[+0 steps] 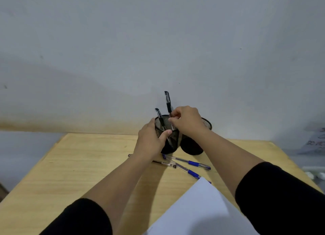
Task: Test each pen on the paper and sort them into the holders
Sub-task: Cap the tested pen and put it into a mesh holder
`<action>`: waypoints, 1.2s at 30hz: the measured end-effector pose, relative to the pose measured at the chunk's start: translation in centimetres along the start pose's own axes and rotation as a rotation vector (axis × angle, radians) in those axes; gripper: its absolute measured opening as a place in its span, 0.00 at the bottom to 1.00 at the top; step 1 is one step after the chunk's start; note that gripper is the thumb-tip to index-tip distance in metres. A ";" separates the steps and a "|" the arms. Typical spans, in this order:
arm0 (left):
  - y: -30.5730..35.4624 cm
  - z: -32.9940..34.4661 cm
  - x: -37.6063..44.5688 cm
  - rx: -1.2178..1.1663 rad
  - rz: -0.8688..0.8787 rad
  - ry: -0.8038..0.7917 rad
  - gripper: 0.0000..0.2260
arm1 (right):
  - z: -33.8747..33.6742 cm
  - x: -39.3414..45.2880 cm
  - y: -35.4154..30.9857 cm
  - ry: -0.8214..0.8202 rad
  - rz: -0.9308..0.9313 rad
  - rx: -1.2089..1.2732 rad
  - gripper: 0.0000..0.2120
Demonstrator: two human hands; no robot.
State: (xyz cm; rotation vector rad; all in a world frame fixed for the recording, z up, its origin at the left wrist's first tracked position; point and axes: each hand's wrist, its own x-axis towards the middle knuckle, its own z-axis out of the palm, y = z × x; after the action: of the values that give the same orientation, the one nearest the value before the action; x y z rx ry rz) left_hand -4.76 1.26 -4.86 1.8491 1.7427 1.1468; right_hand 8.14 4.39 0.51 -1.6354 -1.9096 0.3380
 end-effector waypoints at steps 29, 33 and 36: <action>-7.2 -4.8 -6.2 0.209 -0.012 -0.116 0.05 | 7.6 -10.2 0.2 -0.157 -0.155 -0.192 0.09; -6.6 -6.2 -6.8 0.091 -0.028 -0.036 0.06 | 4.7 -10.5 -0.8 -0.259 0.159 0.467 0.04; -5.7 -7.3 -7.3 -0.044 -0.082 0.004 0.07 | 2.4 -10.9 -1.2 -0.316 0.317 0.860 0.04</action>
State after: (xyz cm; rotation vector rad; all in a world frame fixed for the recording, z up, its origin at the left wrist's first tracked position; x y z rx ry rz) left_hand -13.32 -6.61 -6.82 1.7346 1.7635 1.1493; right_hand 6.44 -5.87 -3.65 -1.3003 -1.3596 1.3940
